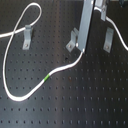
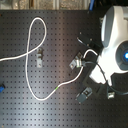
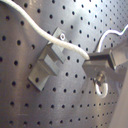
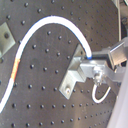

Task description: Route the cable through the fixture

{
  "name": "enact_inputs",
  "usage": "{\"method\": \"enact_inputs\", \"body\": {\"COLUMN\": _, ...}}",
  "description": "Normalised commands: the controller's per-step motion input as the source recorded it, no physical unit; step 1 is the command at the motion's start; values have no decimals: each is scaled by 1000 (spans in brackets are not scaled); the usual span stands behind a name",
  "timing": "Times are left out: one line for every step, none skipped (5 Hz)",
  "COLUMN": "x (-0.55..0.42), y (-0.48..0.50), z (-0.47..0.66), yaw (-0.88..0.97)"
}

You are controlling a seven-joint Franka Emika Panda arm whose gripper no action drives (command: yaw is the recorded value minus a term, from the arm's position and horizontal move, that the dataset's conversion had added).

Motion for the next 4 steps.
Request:
{"method": "enact_inputs", "body": {"x": -64, "y": -393, "z": -13, "yaw": -189}}
{"method": "enact_inputs", "body": {"x": -55, "y": -82, "z": 1, "yaw": -11}}
{"method": "enact_inputs", "body": {"x": -50, "y": 33, "z": 1, "yaw": 231}}
{"method": "enact_inputs", "body": {"x": 26, "y": 40, "z": 23, "yaw": 509}}
